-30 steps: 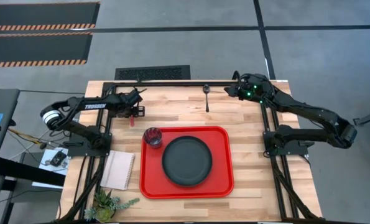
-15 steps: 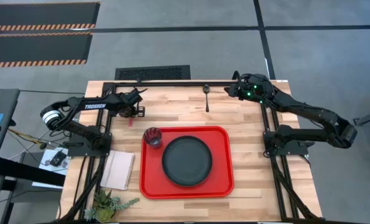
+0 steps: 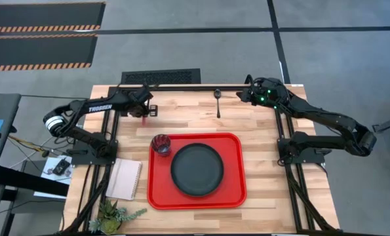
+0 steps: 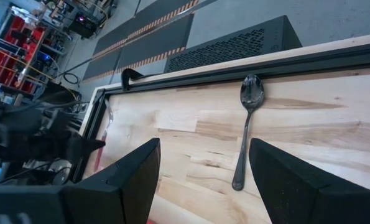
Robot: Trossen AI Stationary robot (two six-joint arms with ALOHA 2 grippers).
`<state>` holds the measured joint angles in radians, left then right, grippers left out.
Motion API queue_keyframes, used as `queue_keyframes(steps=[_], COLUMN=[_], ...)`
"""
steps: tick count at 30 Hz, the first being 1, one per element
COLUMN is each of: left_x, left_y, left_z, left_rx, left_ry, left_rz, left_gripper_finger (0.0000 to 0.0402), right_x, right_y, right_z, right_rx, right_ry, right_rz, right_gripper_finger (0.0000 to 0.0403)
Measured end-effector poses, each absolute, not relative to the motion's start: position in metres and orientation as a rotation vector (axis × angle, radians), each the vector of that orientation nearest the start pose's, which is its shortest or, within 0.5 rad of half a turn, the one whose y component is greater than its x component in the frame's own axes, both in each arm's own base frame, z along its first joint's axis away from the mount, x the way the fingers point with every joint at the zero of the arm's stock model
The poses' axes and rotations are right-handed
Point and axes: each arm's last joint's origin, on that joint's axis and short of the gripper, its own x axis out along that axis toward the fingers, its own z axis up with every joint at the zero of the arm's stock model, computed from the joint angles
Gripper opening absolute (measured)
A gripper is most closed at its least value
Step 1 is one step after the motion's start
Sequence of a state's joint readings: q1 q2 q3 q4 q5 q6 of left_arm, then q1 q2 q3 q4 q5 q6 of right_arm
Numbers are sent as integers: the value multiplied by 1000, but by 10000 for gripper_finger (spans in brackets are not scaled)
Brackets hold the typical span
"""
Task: Pick and place plate/cup/fork/spoon on tray
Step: Put the pink fork on the orange serving tray to the right of the black plate
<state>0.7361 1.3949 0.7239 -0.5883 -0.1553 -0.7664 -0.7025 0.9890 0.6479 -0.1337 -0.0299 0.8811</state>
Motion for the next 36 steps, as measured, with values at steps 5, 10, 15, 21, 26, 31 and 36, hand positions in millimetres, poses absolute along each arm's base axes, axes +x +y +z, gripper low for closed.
queue_keyframes(steps=[5,10,15,21,26,31,36], left_x=[184,206,230,252,268,289,318], left_y=[171,179,176,153,128,104,82], left_z=[194,245,307,366,382,381,369], left_rx=[-983,-912,-829,-777,-783,-808,-822], left_ry=[826,726,576,413,351,319,334], left_rz=[1149,1069,961,817,707,616,534], left_gripper_finger=[32,36,36,37,38,38,38], right_x=[162,162,162,163,164,166,169], right_y=[-136,-136,-136,-136,-134,-129,-124], right_z=[254,254,254,254,254,252,250], right_rx=[1005,1004,1004,1004,1003,1014,1043], right_ry=[133,133,133,134,141,173,198], right_rz=[-825,-825,-825,-823,-811,-803,-793], right_gripper_finger=[270,270,270,270,270,270,270])
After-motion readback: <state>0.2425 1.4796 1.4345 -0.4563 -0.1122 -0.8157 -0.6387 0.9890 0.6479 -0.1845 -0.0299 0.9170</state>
